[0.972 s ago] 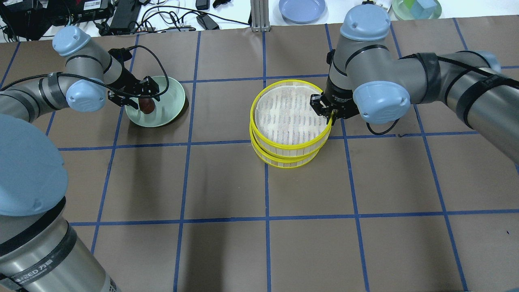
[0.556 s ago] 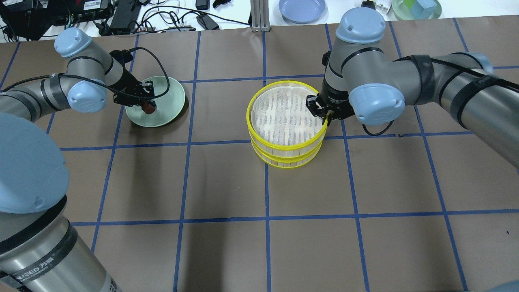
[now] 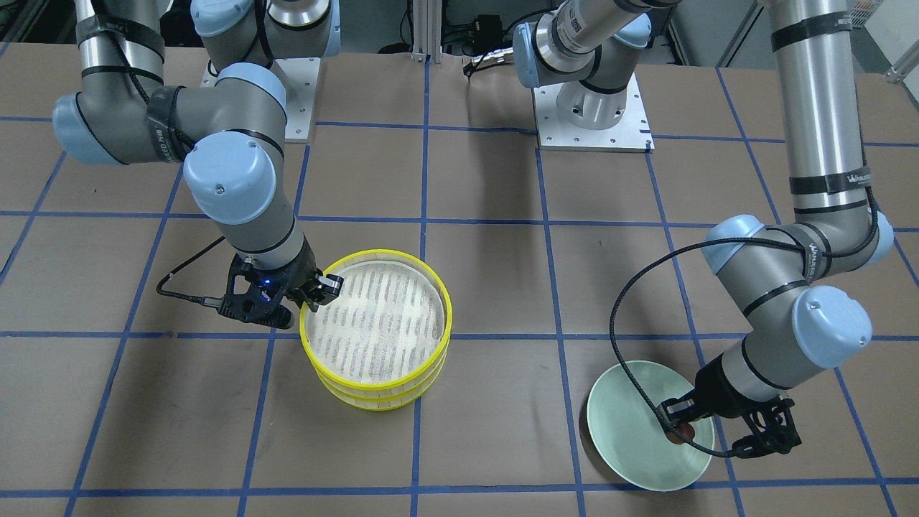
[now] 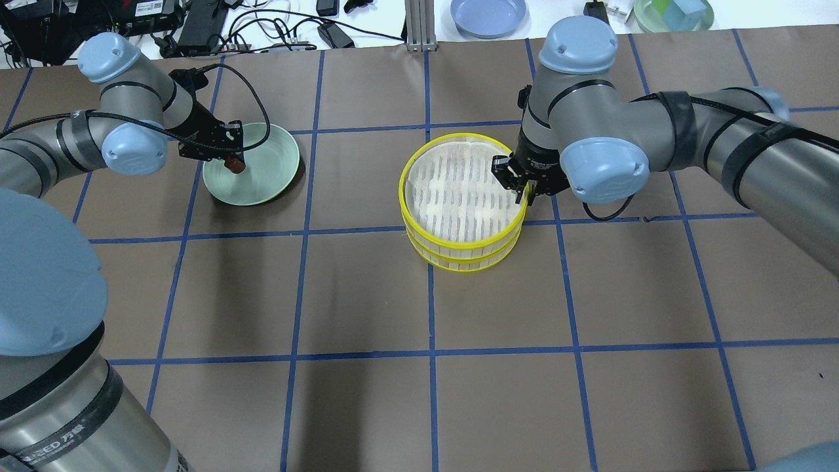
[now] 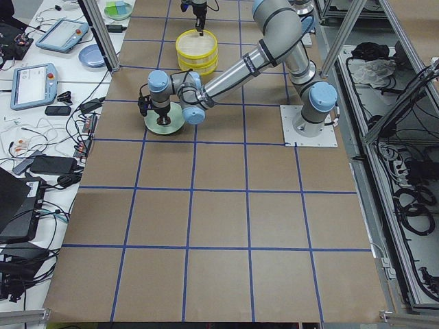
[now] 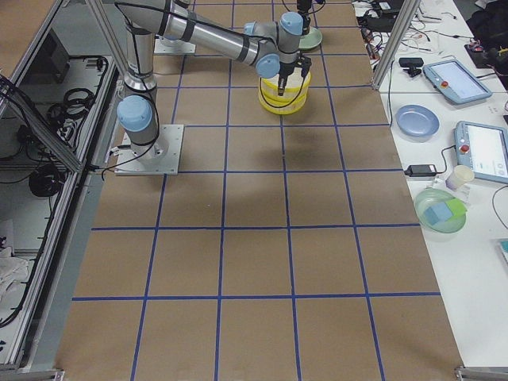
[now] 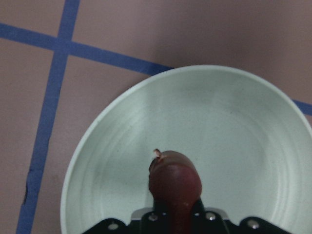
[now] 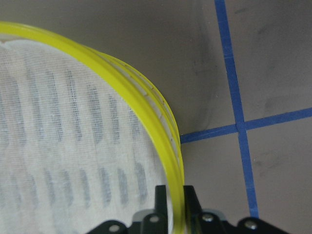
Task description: Stack buns with steamer
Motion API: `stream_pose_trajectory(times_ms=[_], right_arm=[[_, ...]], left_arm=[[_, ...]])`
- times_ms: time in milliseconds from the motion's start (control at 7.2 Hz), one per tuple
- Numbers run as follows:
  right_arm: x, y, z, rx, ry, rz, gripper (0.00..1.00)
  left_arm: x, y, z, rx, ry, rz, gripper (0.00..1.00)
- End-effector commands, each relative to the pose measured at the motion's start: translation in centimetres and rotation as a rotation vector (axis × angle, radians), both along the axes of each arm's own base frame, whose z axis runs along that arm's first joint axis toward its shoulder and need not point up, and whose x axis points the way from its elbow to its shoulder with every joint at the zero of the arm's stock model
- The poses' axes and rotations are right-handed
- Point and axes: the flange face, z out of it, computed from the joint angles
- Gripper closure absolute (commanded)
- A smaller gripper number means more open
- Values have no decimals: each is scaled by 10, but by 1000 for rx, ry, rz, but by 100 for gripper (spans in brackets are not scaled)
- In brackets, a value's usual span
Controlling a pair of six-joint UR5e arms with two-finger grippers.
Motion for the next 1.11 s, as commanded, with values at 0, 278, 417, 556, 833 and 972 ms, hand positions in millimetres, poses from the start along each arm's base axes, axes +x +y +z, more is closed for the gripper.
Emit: stream_pose_trajectory(times_ms=[0, 278, 417, 556, 833, 972], right_arm=[[-1, -1, -2, 3, 2, 1, 29], [-6, -5, 15, -34, 17, -2, 0], [-11, -5, 56, -97, 9, -6, 0], [-16, 5, 94, -121, 13, 3, 0], [-43, 36, 170, -156, 50, 40, 0], [-43, 53, 214, -192, 40, 40, 0]], left_arm=[[-6, 0, 29, -37, -2, 25, 100], [-41, 4, 56, -61, -1, 45, 100], [-69, 8, 70, -69, 4, 58, 100], [-99, 16, 83, -52, 17, 78, 100], [-172, 36, 113, -42, 64, 156, 100], [-199, 45, 122, -41, 92, 180, 100]])
